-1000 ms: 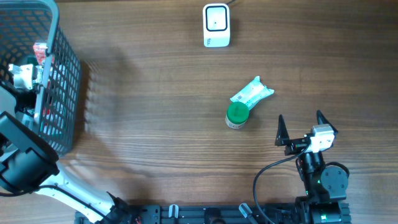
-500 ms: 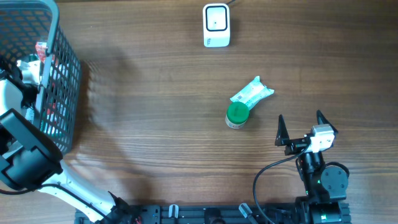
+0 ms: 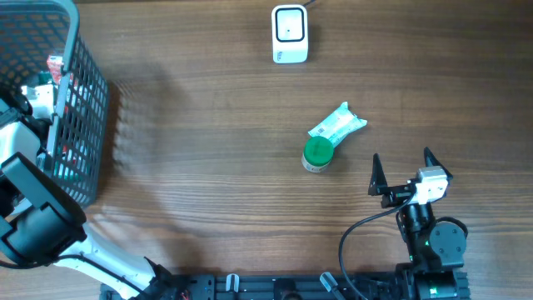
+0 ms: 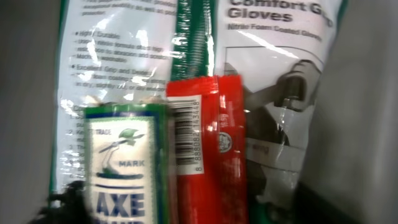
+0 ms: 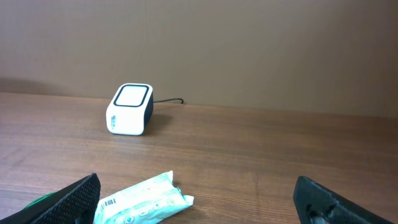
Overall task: Scan the item barcode
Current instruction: 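Grasp the green glove bag with the left gripper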
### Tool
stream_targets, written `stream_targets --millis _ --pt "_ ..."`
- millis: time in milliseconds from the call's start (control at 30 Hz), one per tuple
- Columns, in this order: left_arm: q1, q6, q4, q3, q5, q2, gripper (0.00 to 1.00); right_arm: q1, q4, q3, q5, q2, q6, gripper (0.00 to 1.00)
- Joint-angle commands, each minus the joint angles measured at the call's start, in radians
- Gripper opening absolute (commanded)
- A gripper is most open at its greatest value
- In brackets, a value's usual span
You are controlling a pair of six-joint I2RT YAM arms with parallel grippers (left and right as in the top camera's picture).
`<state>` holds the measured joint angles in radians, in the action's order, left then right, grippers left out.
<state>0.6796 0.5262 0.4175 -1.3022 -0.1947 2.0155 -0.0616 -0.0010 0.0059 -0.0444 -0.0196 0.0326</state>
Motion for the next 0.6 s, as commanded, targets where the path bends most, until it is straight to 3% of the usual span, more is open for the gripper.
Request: stream_targets --millis 0,100,167,333,567 --pt "-0.003 -0.011 0.055 0.122 0.040 0.161 0.25 0.003 0.003 -0.001 -0.007 0.002 0.018 1.00" --pt "-0.004 -0.011 0.053 0.117 0.039 0.161 0.09 0.003 0.003 -0.001 -0.007 0.002 0.018 1.00" --pt "-0.004 -0.029 0.054 0.100 0.039 0.151 0.04 0.003 0.003 -0.001 -0.008 0.002 0.018 1.00" --pt "-0.003 -0.120 0.071 0.009 0.040 0.060 0.04 0.003 0.003 -0.001 -0.007 0.002 0.018 0.99" --pt "-0.004 -0.140 0.187 -0.189 0.108 -0.147 0.04 0.003 0.003 -0.001 -0.007 0.002 0.018 1.00"
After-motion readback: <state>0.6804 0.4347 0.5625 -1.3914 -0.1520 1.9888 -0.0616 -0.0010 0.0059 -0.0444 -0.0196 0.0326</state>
